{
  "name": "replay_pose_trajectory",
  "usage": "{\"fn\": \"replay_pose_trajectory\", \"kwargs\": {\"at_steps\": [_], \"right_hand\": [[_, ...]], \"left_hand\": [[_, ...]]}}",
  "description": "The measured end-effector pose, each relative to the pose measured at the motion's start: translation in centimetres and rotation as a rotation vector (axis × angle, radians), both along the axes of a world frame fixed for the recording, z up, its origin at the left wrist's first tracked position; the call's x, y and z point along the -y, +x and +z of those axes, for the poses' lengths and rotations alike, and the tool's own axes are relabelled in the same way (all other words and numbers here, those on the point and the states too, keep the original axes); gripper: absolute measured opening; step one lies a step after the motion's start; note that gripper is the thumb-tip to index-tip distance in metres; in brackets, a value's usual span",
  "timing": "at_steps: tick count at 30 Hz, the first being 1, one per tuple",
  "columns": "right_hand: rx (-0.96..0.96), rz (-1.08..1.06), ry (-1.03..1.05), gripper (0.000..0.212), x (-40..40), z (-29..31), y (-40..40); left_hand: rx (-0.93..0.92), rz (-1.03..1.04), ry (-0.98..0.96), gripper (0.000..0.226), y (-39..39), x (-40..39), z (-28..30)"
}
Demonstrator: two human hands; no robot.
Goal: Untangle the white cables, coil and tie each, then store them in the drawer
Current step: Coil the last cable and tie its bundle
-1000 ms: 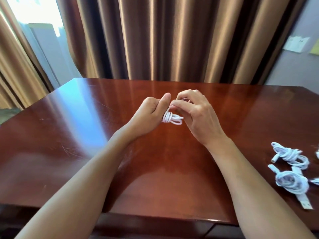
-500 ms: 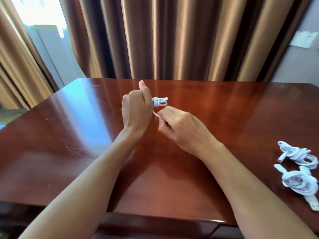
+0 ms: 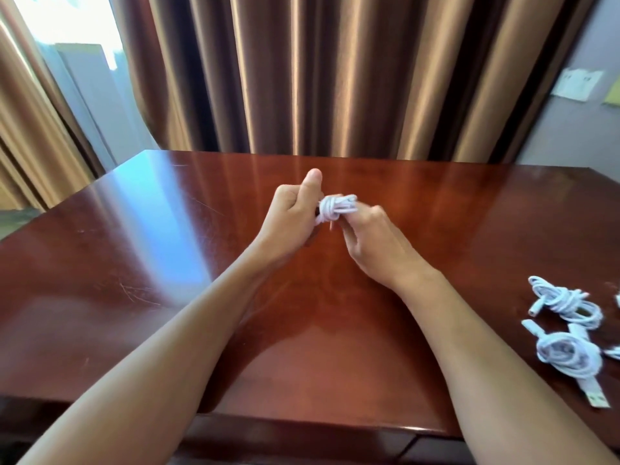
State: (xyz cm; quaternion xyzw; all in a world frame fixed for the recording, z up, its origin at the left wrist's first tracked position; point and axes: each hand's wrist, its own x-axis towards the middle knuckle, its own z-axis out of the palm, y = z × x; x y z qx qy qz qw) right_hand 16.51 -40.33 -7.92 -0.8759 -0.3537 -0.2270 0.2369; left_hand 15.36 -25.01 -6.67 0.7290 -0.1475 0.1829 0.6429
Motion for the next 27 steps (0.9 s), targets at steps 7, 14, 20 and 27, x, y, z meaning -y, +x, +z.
{"fn": "replay_pose_trajectory", "kwargs": {"at_steps": [7, 14, 20, 27], "right_hand": [[-0.269, 0.089, -0.011, 0.016, -2.5, 0.0, -2.8], [-0.17, 0.036, 0.043, 0.026, -1.7, 0.6, -3.1], [-0.267, 0.13, -0.006, 0.056, -1.9, 0.5, -3.8], [0.095, 0.179, 0.29, 0.038, -1.9, 0.8, -2.5]], "left_hand": [[0.005, 0.438, -0.1, 0.067, 0.7, -0.9, -0.1], [-0.053, 0.688, -0.004, 0.066, 0.9, -1.3, -0.5], [-0.146, 0.771, -0.1, 0.065, 1.2, -2.4, -0.1], [-0.034, 0.677, 0.383, 0.064, 1.4, -2.1, -1.2]]}}
